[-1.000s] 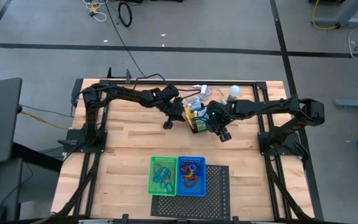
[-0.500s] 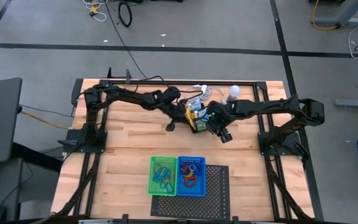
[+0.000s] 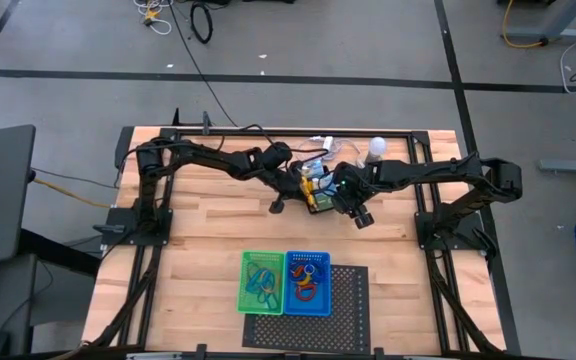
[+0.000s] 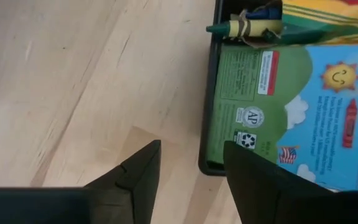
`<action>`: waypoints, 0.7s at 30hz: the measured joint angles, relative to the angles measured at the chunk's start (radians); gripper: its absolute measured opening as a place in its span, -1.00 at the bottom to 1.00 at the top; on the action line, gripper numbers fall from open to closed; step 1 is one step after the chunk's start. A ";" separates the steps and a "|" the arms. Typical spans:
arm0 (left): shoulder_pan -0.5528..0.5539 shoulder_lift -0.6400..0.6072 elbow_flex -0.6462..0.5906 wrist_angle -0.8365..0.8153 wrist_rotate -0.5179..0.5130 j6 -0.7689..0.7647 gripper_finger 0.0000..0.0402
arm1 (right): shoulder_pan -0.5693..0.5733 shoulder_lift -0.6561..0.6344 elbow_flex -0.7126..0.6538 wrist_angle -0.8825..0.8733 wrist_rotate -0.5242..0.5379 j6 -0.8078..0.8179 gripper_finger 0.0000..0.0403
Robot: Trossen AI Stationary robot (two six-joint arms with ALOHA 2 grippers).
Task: Pick & Place Office Desk Supplies
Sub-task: Put the black bin on the shelf
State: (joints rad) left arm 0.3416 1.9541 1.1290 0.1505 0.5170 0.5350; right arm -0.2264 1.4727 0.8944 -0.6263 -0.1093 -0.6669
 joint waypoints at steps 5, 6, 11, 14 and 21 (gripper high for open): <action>0.005 0.000 0.000 0.001 -0.002 0.005 -1.00 | 0.000 0.000 0.000 0.017 -0.025 -0.006 -0.21; 0.005 0.000 0.000 0.001 -0.002 0.005 -1.00 | 0.000 0.000 0.000 0.026 -0.025 -0.008 -0.23; 0.005 0.000 0.000 0.001 -0.001 0.007 -1.00 | 0.000 0.000 0.000 0.068 -0.012 -0.011 -0.30; 0.005 0.000 0.000 0.002 -0.001 0.009 -1.00 | 0.000 0.020 0.000 0.089 -0.002 -0.003 -0.30; 0.005 -0.001 -0.001 0.021 0.016 0.008 -1.00 | 0.009 0.118 0.001 0.047 0.042 0.015 -0.20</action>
State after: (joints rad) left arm 0.3462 1.9532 1.1282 0.1713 0.5331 0.5430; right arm -0.2170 1.5904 0.8951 -0.5792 -0.0671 -0.6515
